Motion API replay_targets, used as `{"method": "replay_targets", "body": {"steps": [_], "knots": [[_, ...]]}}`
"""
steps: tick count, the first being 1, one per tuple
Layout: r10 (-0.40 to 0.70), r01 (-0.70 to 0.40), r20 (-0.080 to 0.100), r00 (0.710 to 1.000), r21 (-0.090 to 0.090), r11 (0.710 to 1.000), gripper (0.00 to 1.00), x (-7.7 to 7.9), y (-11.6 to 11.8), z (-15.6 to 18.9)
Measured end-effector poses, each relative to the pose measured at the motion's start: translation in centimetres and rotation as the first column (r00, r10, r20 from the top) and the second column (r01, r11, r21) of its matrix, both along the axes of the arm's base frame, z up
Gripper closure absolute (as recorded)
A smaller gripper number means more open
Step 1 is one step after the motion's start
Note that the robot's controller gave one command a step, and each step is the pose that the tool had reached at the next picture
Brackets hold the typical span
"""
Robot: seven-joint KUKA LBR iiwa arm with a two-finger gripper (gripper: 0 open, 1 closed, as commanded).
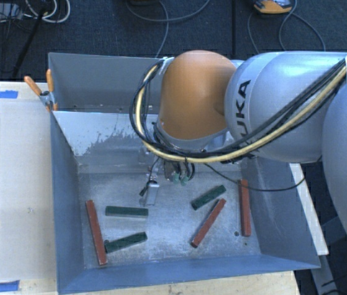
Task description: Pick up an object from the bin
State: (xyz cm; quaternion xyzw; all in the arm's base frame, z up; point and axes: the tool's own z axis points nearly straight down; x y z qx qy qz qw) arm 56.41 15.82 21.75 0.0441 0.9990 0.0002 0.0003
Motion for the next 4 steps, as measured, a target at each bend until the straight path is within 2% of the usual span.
{"method": "replay_targets", "body": {"steps": [1,2,3,4], "knots": [[0.035,-0.035,-0.013,0.999,-0.004,0.999,0.0,-6.6,-2.0,-11.3],[0.077,-0.077,0.002,0.997,-0.001,0.997,0.0,-8.7,0.1,-14.9],[0.072,-0.072,0.0,0.997,0.0,0.997,1.0,-8.7,0.0,-14.8],[0.097,-0.097,0.009,0.995,0.001,0.995,1.0,-4.3,0.9,2.5]]}}
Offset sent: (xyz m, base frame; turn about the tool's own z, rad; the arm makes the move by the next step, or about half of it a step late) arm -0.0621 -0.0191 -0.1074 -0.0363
